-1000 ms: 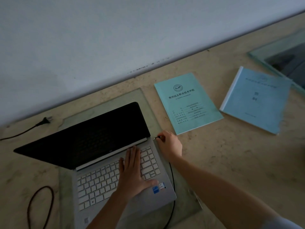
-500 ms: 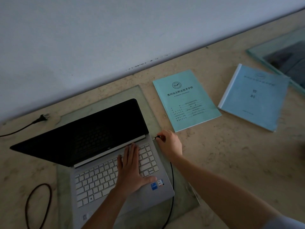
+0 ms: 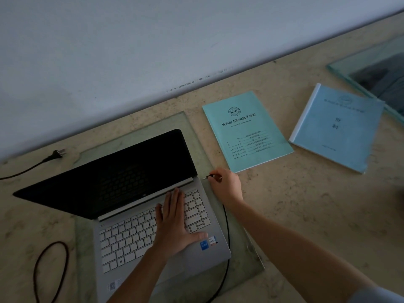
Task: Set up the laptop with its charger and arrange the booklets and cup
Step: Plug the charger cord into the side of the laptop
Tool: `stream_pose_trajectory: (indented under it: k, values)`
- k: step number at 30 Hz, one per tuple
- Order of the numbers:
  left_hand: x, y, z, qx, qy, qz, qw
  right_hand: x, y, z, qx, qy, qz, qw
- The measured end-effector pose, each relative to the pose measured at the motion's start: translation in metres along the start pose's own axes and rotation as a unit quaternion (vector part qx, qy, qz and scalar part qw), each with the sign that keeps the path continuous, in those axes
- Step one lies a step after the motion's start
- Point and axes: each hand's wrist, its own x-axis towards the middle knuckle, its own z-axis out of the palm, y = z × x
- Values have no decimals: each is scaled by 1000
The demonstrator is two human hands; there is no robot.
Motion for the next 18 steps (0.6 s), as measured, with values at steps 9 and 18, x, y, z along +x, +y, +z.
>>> stream_pose_trajectory:
  k: [9,18]
  values:
    - [0,-1,1,11,6,2,1000,3,-5,5,-27,-35,-22,999]
    - [0,0,1,7,8,3,1000,3,-6,4,-16,-23,-4,1000]
